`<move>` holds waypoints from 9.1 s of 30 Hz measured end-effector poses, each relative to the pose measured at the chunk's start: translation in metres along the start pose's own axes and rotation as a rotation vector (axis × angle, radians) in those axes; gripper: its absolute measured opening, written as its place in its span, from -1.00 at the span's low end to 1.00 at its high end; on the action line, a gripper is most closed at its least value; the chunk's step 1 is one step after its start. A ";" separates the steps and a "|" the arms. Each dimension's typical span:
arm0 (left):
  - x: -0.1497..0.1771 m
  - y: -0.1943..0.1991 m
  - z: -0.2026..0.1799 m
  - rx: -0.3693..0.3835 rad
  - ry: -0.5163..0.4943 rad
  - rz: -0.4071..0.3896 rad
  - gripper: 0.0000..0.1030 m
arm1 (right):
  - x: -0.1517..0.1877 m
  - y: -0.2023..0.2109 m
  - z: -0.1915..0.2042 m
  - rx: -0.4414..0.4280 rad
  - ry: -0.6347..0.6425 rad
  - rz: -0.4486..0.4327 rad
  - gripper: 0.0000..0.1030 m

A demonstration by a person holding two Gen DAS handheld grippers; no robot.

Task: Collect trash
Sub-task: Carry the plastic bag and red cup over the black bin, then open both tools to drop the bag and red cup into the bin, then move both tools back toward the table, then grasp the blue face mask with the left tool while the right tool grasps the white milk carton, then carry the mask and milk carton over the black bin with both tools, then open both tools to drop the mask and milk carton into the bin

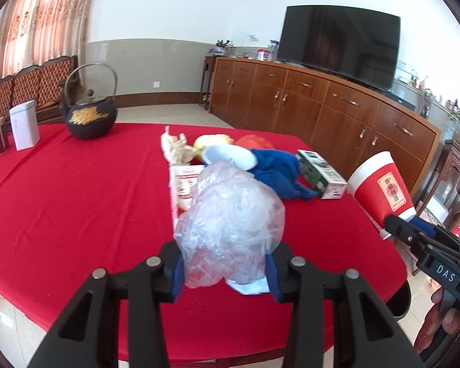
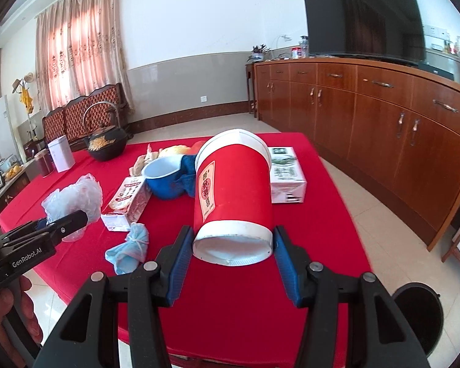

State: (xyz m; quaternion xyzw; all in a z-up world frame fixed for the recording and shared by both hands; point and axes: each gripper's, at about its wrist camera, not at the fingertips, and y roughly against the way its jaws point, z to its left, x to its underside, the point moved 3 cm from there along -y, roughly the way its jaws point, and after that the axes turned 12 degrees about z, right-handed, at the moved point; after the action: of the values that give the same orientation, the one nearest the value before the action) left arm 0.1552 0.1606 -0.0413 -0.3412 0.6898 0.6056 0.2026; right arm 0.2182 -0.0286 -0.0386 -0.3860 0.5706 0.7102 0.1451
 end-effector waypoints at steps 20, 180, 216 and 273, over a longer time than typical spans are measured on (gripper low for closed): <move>0.009 -0.009 -0.145 0.158 -0.230 0.028 -0.15 | 0.041 0.084 -0.134 0.181 -0.126 -0.052 0.06; -0.026 -0.083 -0.032 -0.066 0.022 0.095 -0.32 | -0.053 -0.106 -0.071 0.119 -0.002 0.154 0.73; -0.003 -0.049 -0.120 0.061 -0.127 0.092 -0.32 | 0.010 -0.005 -0.117 0.154 -0.087 0.125 0.10; 0.133 -0.174 -0.421 0.396 -0.628 0.434 -0.31 | 0.228 0.020 -0.399 0.313 -0.156 0.368 0.11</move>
State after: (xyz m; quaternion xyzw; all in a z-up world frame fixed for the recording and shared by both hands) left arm 0.2449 -0.2849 -0.1771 0.0582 0.7531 0.5648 0.3323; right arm 0.2077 -0.4563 -0.2078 -0.1925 0.7213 0.6554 0.1151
